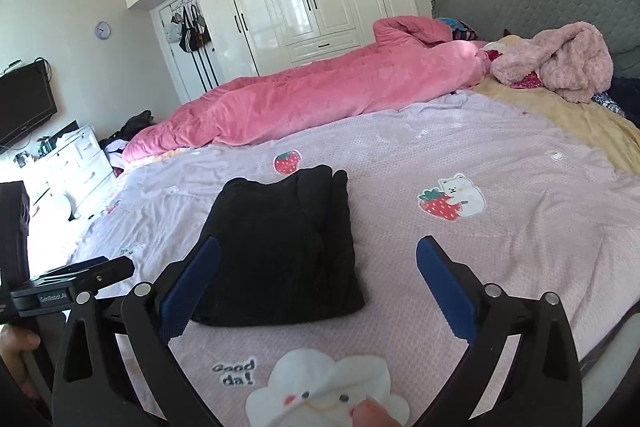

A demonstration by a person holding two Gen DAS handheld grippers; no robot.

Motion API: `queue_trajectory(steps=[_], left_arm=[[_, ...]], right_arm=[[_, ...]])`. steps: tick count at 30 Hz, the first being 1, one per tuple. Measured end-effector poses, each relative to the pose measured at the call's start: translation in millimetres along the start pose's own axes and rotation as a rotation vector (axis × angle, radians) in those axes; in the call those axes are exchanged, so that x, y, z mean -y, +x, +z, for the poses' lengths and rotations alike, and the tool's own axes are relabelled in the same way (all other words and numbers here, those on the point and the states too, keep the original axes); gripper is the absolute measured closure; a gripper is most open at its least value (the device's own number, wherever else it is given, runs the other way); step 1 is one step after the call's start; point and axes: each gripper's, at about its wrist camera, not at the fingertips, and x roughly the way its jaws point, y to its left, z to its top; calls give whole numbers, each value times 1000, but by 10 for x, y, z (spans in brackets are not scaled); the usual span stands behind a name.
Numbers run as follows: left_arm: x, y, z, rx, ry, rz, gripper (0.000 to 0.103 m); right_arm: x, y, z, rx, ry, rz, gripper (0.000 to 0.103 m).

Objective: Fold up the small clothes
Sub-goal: 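Open both grippers and withdraw them from the folded sweatshirt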

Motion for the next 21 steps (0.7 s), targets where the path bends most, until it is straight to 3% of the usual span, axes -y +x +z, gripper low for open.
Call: queue_trajectory(steps=[10, 18, 21], left_arm=[[-77, -170, -222, 15, 11, 27, 9], [-169, -171, -511, -15, -18, 36, 9], [-228, -137, -621, -32, -36, 55, 9]], right_arm=[[-178, -207, -174, -15, -76, -26, 4], [-276, -55, -515, -142, -161, -109, 4], [-262, 3, -611, -174, -160, -102, 4]])
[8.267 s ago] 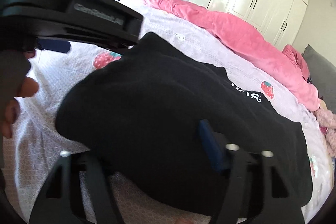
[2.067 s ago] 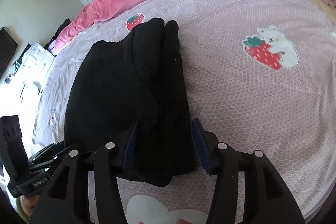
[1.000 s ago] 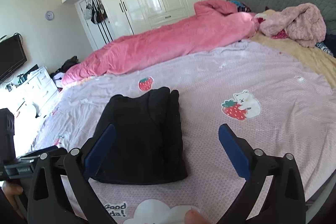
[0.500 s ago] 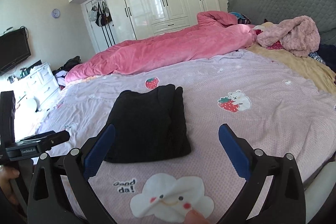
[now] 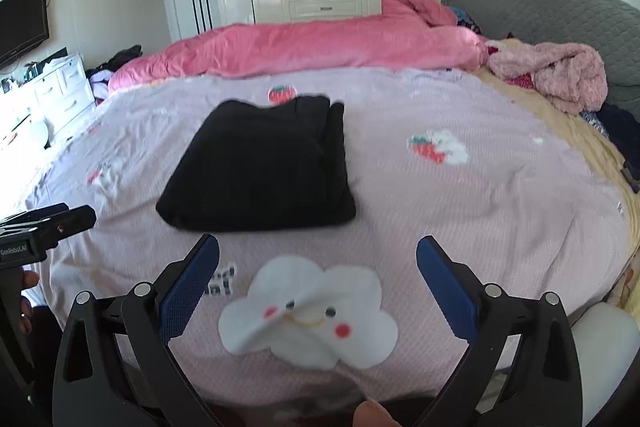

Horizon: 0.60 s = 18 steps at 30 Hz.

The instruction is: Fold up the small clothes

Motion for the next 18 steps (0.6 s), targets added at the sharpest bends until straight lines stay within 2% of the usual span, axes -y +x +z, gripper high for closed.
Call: queue_trajectory(steps=[5, 18], left_arm=[[-14, 74, -87, -33, 9, 10, 9], [-37, 78, -57, -33, 7, 19, 9]], right_arm=[[-39, 54, -38, -18, -13, 6, 4], [-75, 100, -22, -24, -14, 18, 4]])
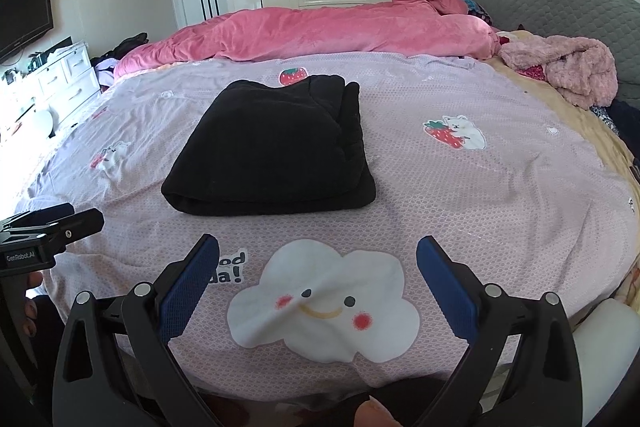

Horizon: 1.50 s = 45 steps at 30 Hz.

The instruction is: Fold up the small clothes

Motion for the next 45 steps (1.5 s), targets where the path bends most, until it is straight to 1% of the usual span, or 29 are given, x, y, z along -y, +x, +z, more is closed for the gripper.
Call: queue_trajectory(steps=[6, 19, 45], left_arm=[[26, 9, 7, -4, 5, 3, 9], [30, 45, -9, -24, 11, 37, 9], [54, 9, 14, -13, 12, 26, 9]], right_arm=[[-2, 28, -6, -5, 6, 3, 4], [-7, 69, -9, -18, 11, 11, 4], [16, 44, 6, -20, 22, 3, 4]])
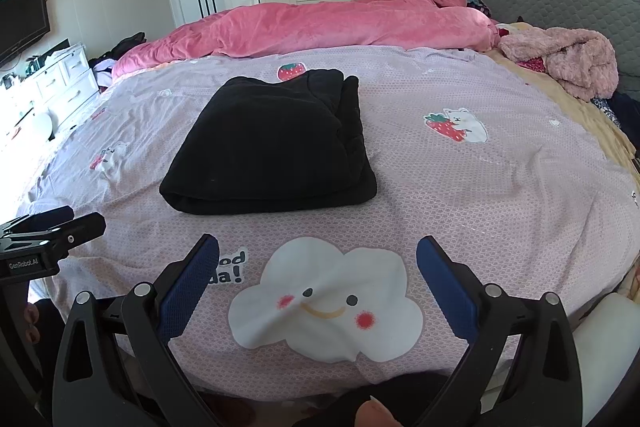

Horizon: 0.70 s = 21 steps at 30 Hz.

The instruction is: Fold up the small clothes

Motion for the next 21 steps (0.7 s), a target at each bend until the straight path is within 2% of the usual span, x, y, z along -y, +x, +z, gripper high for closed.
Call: queue_trajectory(steps=[21], left_arm=[[-13, 14, -1, -1, -4, 14, 9]], right_arm=[[37, 6, -15, -13, 0, -11, 4]])
